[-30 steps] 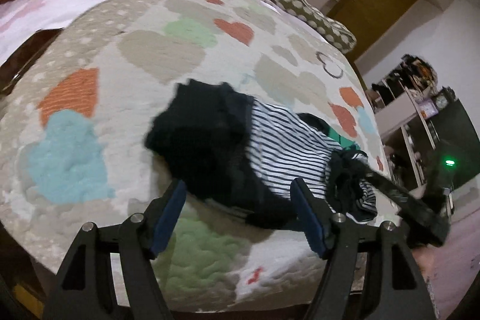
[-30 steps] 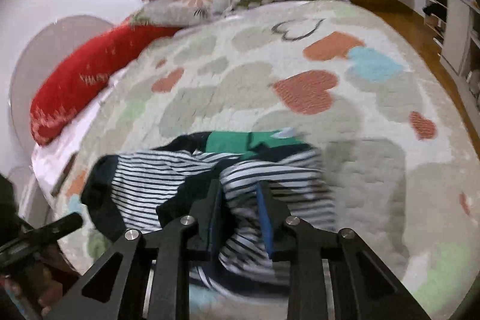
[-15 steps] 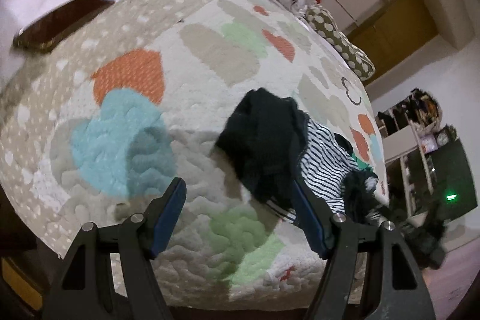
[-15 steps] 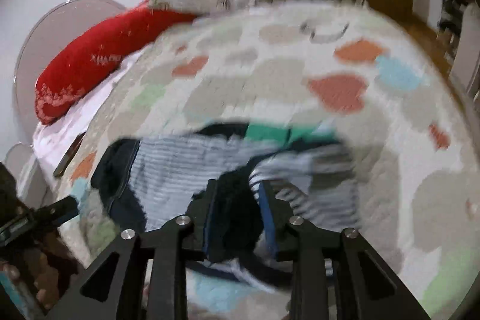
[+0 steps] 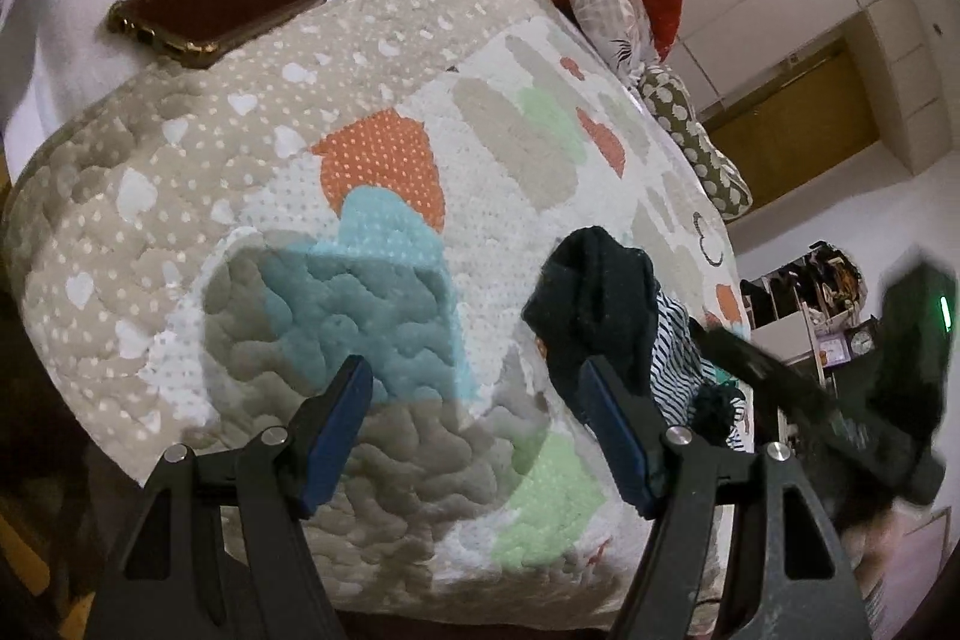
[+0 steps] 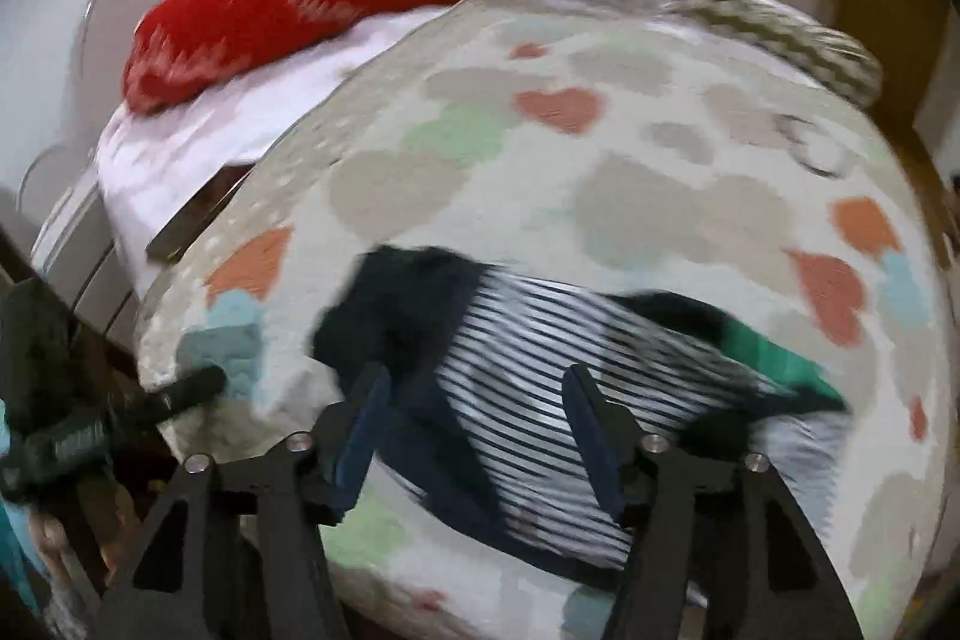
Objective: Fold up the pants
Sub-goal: 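Fold the pants again with the right tool over the navy waistband held by the left tool, then lay the folded bundle on the quilt and open both tools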
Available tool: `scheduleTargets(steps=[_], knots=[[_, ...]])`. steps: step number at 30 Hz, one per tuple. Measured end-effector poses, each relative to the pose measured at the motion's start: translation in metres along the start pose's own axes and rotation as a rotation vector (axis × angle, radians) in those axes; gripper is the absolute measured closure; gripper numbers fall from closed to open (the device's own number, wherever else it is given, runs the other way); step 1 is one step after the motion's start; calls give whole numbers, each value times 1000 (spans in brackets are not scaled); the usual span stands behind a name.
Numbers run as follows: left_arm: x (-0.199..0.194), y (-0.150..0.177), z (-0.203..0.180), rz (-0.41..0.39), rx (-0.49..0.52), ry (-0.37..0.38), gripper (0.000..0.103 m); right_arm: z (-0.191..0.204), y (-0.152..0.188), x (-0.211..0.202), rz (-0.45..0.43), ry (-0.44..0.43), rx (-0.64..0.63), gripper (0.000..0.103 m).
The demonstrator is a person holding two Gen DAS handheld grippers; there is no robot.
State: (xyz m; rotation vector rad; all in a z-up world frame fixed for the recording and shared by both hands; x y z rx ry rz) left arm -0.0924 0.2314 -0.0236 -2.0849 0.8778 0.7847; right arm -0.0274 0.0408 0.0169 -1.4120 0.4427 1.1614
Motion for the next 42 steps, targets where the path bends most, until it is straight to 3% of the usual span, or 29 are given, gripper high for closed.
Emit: scheduleTargets(steps=[4,6,9,11,12,14,15,18,26,29,31,32,33,42], knots=[[-2,4,0,-7,17,12,32,34,-21,49,84,-10,-23,31],[-1,6,0,-4,25,25,32,46,-25,78,146,34,-37,28],[2,10,2,7,28,26,32,52,-23,114,245,166,-95,22],[4,12,4,15,23,29,32,52,-20,126,265,214,-118,21],[5,13,4,17,22,29,32,51,-19,124,258,214,-123,23],[7,15,2,19,24,28,32,49,-18,117,245,212,-132,42],[7,16,-1,16,33,29,32,45,-19,109,226,211,-117,61],[7,19,-15,6,80,32,32,34,-21,92,188,139,-55,70],[32,38,-78,-1,295,39,32,22,-26,57,130,-74,94,71],[48,40,-99,-14,364,2,33,21,-26,49,119,-135,132,71],[56,40,-107,15,368,-4,60,15,-27,45,110,-178,166,71],[62,42,-113,59,366,12,86,12,-26,41,104,-198,183,71],[65,43,-117,85,365,21,96,8,-26,37,95,-219,199,71],[59,69,-186,127,484,66,96,-49,-4,-25,-54,-328,331,71]])
Point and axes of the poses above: each gripper's, at about its wrist camera, not at the fingertips, and x roughly the way its jaws point, z to its left, y to its underside, the point moved 7 cm from there along x, roughly the way its jaws point, and after that the axes turned 5 degrees about -y, right-handed, at the moved point
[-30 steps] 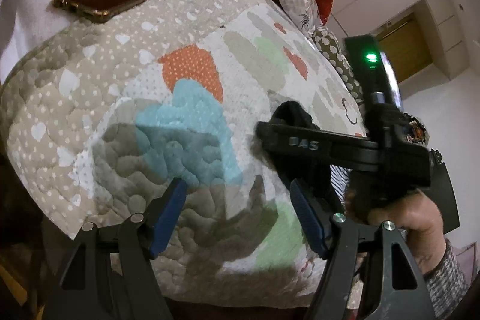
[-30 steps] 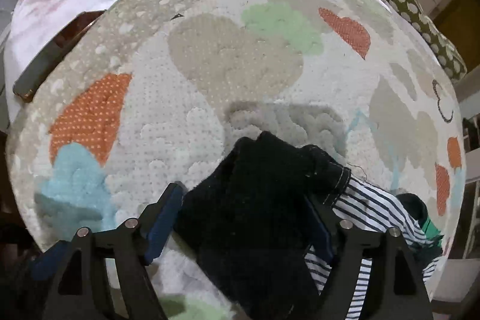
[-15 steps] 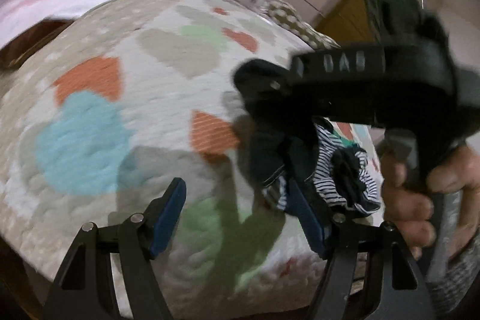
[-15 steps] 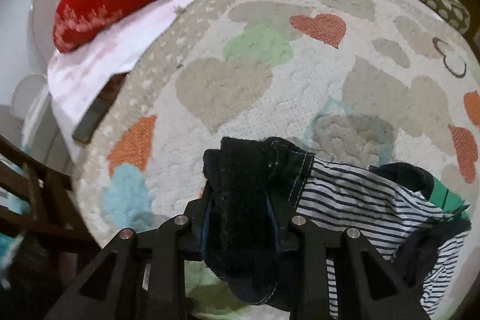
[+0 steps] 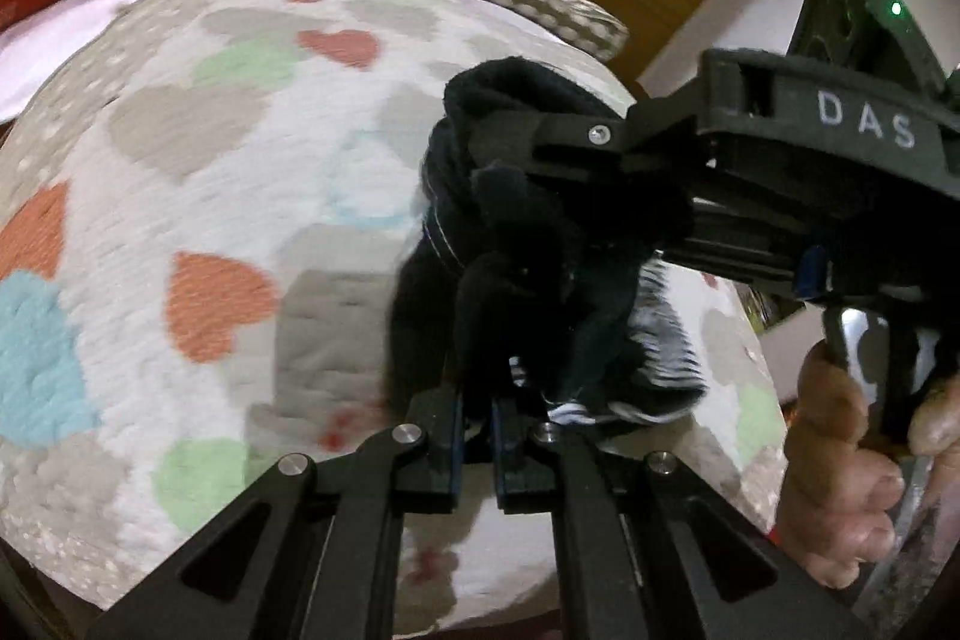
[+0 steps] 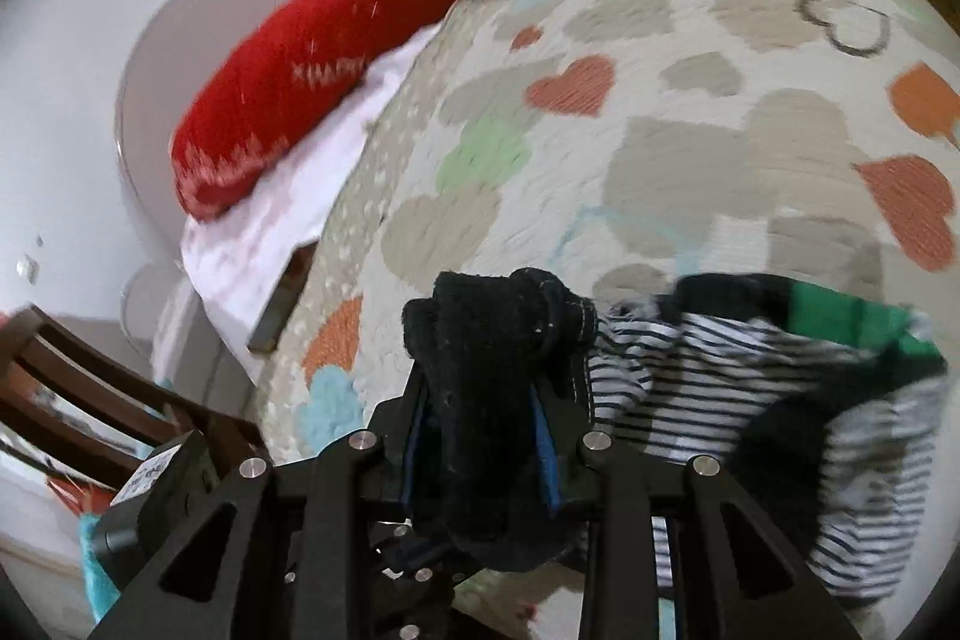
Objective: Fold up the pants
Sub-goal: 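Lay the folded bundle on the quilt and open both tools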
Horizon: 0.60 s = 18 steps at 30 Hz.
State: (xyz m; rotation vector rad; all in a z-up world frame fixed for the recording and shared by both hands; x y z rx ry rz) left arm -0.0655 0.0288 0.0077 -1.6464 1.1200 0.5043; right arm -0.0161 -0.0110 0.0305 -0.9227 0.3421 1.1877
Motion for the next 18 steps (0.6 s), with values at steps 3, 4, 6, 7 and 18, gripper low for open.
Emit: scheduleTargets(steps=[3,4,6,7,18], knots=[[11,-1,-36,26,78,10,96,-24,3,-32,-63,-22,52,71],[12,3,-45,31,96,9,96,-32,5,-42,-84,-25,71,71],[22,6,-64,48,144,7,96,-52,9,-61,-126,-32,111,71],[27,9,-75,58,168,5,96,-63,11,-70,-145,-34,132,71],[13,7,-67,70,122,4,75,-179,41,-150,-387,220,338,53]])
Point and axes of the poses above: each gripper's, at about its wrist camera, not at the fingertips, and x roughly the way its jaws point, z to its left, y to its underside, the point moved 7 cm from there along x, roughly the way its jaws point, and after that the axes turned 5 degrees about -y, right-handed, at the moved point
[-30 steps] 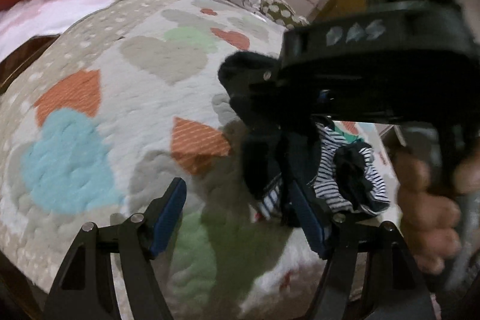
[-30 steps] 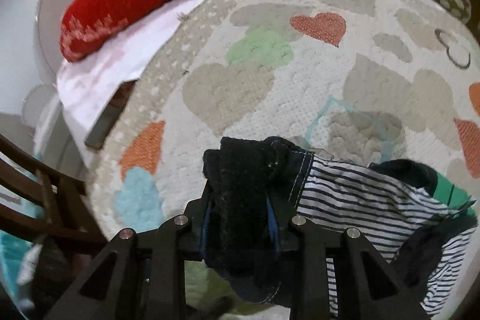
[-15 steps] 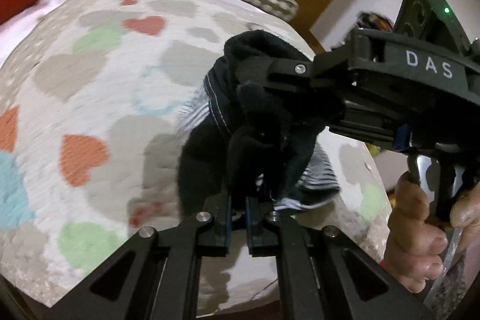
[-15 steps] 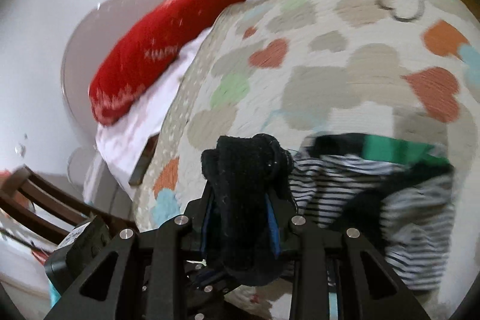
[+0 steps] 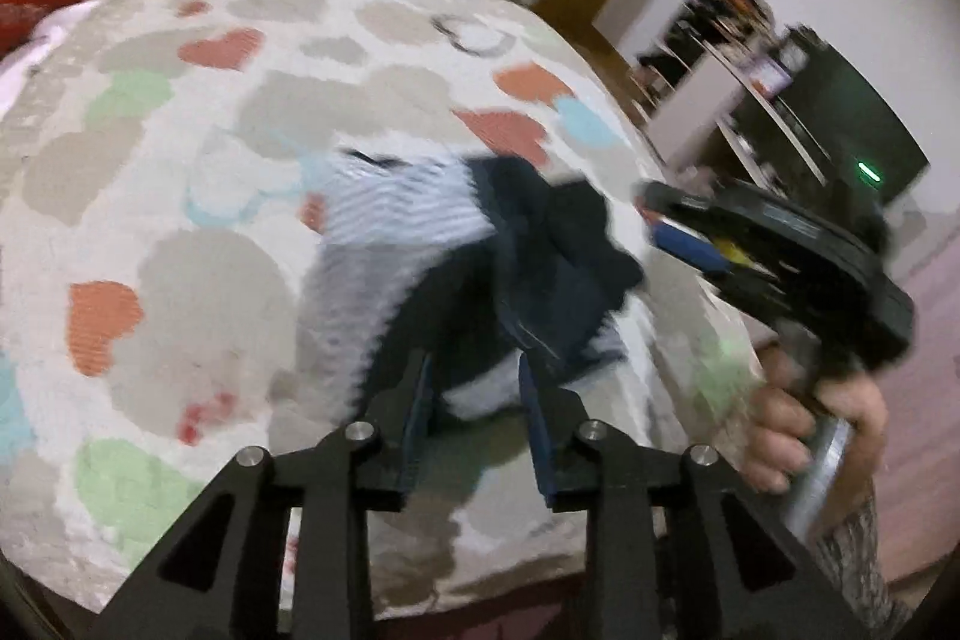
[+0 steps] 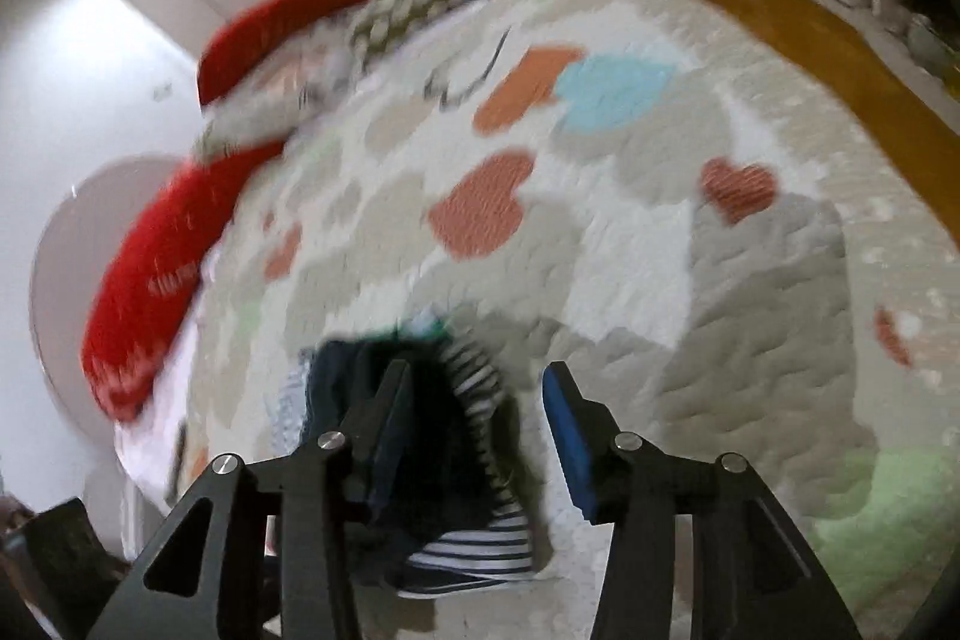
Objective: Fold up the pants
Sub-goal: 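Lay the folded bundle on the quilt and open both tools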
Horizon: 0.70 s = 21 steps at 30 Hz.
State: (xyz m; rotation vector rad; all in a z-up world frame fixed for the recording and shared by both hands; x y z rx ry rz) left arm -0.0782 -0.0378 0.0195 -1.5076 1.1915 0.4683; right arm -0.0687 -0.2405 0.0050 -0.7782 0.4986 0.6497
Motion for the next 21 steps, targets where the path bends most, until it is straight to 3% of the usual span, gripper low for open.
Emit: scheduleTargets(steps=[2,4,6,8,11,13,15,18,20,21], knots=[[6,-3,10,16,-39,-25,75,9,-4,-11,-34,-95,15,54],[18,1,12,43,-47,-34,74,31,-3,-16,-32,-255,25,56],[29,8,11,72,-37,-56,72,56,5,-10,19,-421,23,56],[39,16,7,91,-7,-89,71,69,17,3,84,-480,19,56],[37,19,2,81,32,-108,65,62,33,26,129,-373,5,56],[29,18,1,81,16,-67,54,45,37,33,117,-291,20,57],[21,18,6,70,-26,-69,35,27,37,34,93,-257,50,58],[14,22,12,67,-76,-58,35,9,33,24,41,-265,92,57],[10,29,14,82,-107,-49,34,5,31,16,-2,-237,77,48],[9,33,15,87,-115,-50,34,1,30,8,-24,-202,72,38]])
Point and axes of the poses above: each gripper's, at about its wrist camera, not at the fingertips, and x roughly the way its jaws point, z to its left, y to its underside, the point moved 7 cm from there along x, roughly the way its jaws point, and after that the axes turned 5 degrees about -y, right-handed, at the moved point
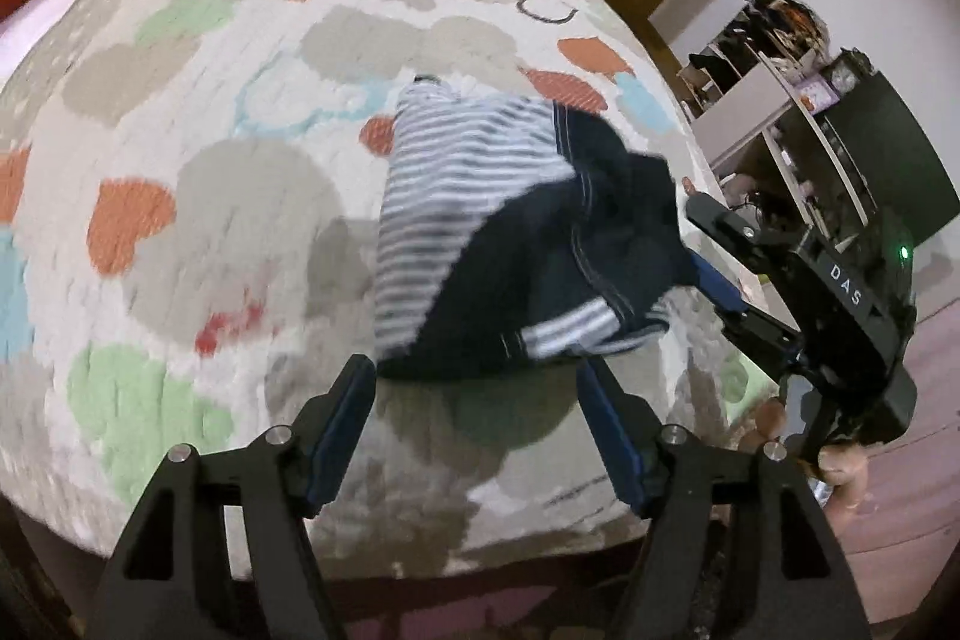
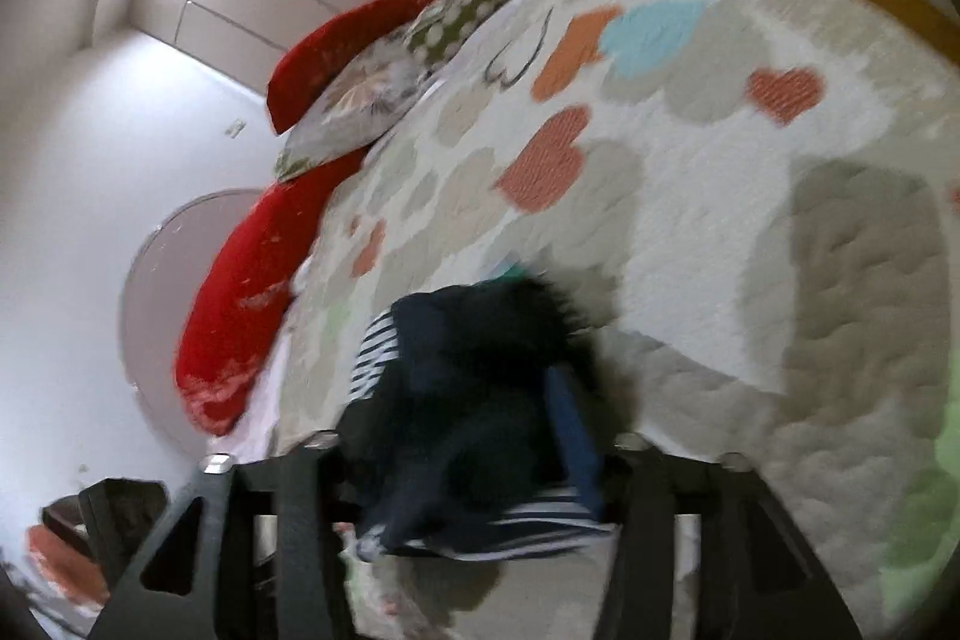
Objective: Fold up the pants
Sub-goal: 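Lay the folded bundle on the quilt and open both tools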
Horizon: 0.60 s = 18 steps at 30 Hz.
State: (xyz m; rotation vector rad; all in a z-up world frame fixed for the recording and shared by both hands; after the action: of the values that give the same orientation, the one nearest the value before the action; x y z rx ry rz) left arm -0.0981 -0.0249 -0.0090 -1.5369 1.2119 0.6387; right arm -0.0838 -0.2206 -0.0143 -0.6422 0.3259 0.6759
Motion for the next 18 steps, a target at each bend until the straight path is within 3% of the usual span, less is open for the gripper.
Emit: scheduleTargets(steps=[6,9,14,18], knots=[[-7,30,-7,21,24,-11,33,-18,18,-32,-58,101,19,37],[-12,36,-6,28,17,-10,33,-17,35,-45,-65,159,-42,37],[-39,32,2,-43,-18,-42,33,-8,59,-53,-50,259,-149,37],[-48,32,7,-60,-29,-55,33,-6,76,-53,-32,292,-160,37]])
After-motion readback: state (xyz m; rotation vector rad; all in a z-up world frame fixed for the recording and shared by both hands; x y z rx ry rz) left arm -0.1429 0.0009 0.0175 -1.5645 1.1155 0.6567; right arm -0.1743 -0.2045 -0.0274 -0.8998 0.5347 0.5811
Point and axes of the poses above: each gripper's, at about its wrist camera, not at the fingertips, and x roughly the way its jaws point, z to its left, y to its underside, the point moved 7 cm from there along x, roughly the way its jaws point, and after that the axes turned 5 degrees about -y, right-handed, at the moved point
